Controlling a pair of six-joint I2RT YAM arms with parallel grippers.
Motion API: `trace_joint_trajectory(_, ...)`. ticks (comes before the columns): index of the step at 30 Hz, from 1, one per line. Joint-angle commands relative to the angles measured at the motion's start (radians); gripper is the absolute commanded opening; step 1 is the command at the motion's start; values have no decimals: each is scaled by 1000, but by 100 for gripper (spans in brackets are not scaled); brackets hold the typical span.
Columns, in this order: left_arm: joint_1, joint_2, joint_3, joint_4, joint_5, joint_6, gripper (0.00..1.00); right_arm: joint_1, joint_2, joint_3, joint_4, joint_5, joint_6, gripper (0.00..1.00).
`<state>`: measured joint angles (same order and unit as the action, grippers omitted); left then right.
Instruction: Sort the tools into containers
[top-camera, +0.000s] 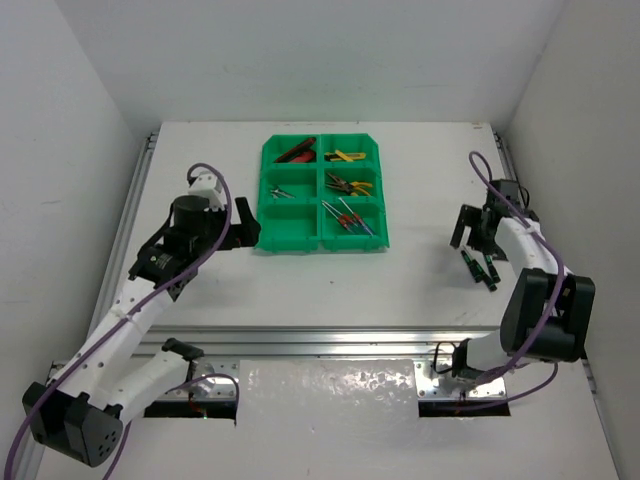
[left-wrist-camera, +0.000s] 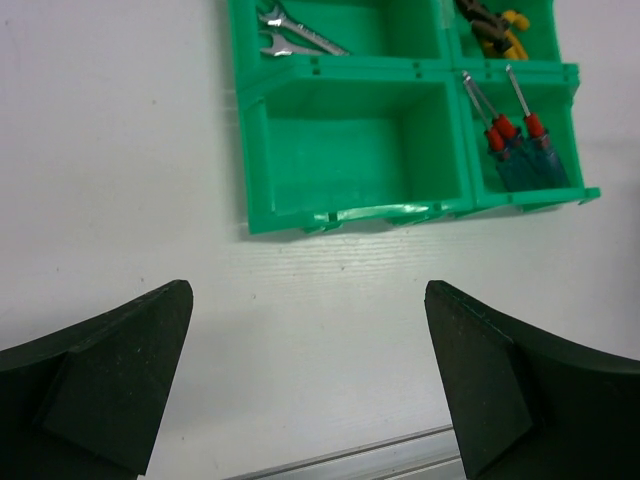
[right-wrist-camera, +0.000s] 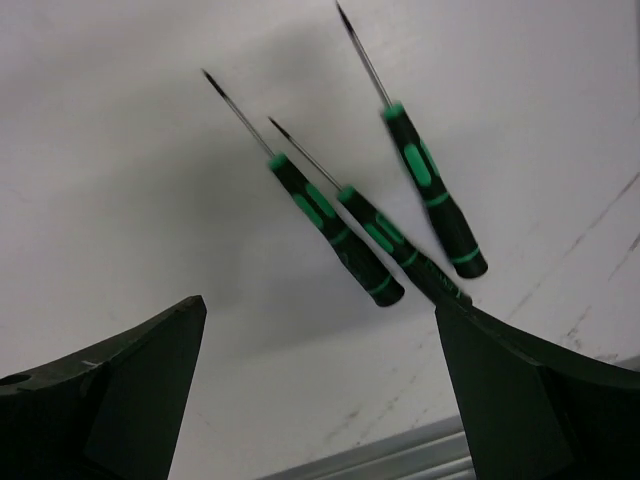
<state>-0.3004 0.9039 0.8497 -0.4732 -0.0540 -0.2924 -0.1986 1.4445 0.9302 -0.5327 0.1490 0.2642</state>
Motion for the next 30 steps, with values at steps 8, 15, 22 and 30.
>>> trace_joint_trajectory(8, -69, -62, -35, -1, -87, -13, 100, -47, 119, -27, 87, 123, -11, 90)
trace_joint_trajectory(15, -147, -95, -34, -15, -138, -19, 100, -50, 123, -45, 123, 6, -88, 71)
trace_joint_trajectory(22, -170, -95, -34, -13, -118, -16, 100, -48, 92, -28, 142, -17, -97, 57)
trace_joint_trajectory(30, -203, -92, -37, -12, -113, -14, 100, -61, 233, 103, 134, 92, -138, 44)
